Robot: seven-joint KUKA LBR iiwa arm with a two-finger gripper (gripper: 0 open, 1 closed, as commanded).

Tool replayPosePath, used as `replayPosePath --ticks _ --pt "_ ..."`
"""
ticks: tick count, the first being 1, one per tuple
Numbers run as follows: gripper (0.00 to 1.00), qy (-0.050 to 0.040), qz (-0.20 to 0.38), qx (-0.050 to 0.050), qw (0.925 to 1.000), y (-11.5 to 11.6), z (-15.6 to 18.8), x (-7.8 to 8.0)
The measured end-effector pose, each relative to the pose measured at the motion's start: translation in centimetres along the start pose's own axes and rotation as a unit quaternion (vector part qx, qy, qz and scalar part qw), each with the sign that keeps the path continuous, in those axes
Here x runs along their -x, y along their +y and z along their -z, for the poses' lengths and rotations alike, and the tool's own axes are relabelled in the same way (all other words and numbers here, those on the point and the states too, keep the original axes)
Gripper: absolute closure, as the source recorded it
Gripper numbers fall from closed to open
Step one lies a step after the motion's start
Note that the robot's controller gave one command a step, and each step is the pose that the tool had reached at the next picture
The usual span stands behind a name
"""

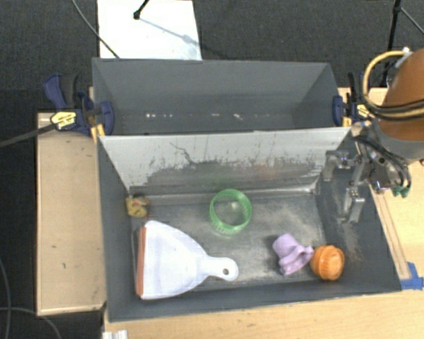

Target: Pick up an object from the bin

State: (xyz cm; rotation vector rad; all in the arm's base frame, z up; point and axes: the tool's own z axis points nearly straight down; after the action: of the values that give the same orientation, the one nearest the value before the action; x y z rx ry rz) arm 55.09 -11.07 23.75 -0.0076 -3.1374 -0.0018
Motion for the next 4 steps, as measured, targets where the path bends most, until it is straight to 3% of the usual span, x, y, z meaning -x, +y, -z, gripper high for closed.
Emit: replayPosePath --ticks 1,2,3,4 --pt "0.00 -0.0040 0.002 -0.001 1.0000 0.0 0.5 0.1" --pt "0.00 -0.0055 -0.022 -0.001 0.9997 2.7 -7.6 -2.6" --pt "0.00 -0.0014 0.056 0.000 0.9984 4.7 -8.0 -6.9" --pt "0.00 -0.0029 -0.058 0.000 0.9983 5.9 -9.3 -7.0"
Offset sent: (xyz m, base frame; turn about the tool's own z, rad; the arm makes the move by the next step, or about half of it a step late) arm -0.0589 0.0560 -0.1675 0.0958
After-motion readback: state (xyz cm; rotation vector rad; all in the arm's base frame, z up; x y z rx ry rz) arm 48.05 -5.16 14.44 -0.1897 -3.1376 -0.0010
